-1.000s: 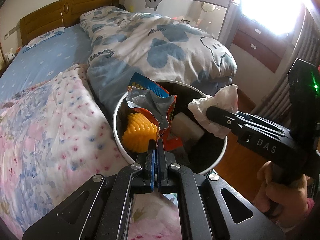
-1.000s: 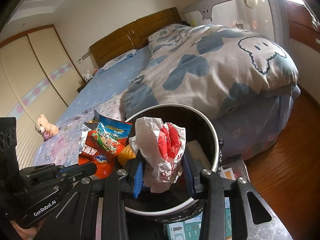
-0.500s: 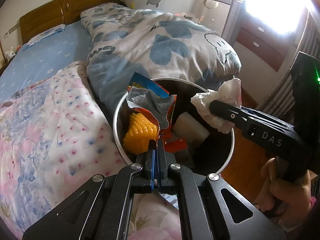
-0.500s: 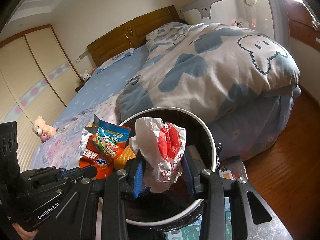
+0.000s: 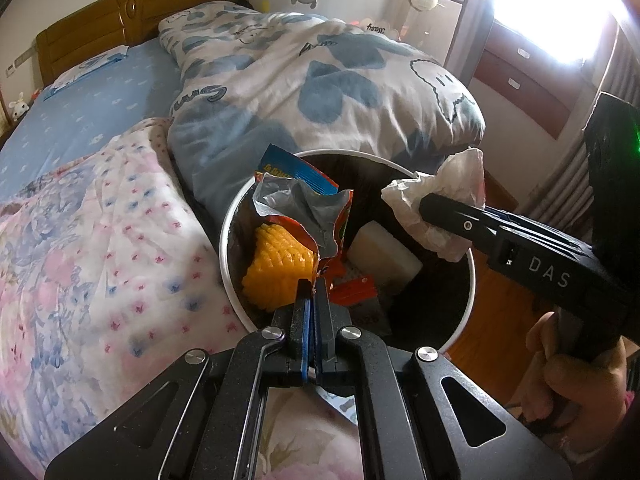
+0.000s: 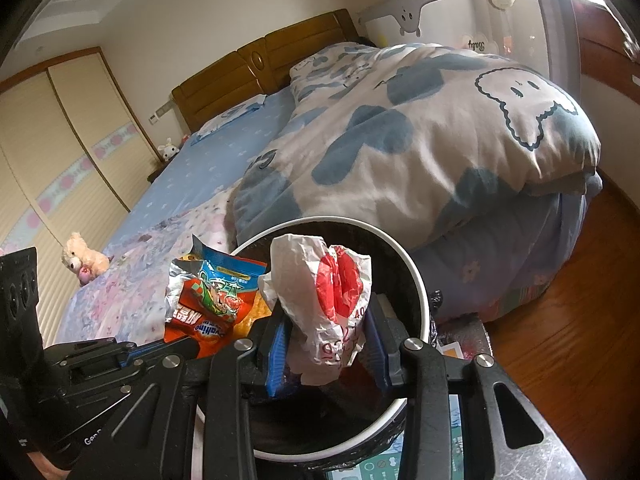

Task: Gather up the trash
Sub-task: 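Lower the chip bag and white plastic bag into the bin opening with both tools, then open both tools to release the chip bag and white plastic bag into the bin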

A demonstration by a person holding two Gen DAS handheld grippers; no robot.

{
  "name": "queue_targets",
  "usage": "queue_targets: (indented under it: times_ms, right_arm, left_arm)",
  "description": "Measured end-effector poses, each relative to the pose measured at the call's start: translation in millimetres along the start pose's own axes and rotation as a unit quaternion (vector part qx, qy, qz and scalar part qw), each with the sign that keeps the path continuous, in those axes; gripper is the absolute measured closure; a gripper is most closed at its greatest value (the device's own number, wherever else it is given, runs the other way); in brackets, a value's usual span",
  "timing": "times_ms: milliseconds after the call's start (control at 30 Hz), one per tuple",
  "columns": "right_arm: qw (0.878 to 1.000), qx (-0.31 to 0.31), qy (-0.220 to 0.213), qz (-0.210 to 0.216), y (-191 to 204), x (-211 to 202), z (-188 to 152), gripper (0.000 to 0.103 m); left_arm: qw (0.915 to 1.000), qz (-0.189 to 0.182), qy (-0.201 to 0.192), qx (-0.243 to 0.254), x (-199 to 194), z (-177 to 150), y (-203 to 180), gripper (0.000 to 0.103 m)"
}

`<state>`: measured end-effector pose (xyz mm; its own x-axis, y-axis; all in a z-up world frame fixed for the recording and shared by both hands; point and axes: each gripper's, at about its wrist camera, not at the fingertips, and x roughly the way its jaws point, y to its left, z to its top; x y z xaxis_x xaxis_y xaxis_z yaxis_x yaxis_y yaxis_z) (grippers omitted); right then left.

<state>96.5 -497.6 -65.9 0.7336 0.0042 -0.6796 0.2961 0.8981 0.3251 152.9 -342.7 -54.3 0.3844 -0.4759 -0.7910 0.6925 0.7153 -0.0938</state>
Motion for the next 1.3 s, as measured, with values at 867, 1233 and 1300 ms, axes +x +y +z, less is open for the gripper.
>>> queue_targets:
  times_ms: [867,1233,1300]
  right_arm:
    - [1.000,0.001,0.016,0.001,-2,10,1,0.064]
    - [1.000,0.023,0.015,0.006,-9,4,3,0.048]
    - [1.000,0.025,0.013,0.006,-9,2,3,0.044]
  left_arm:
    - [0.9998,-0.002,0.018,-0.002,11,0,2,0.102]
    - [0.9999,0.004,0.009,-0.012,-1,-3,6,0.076]
    - [0.9998,0.003,0.005,-0.017,-6,-6,8,0.073]
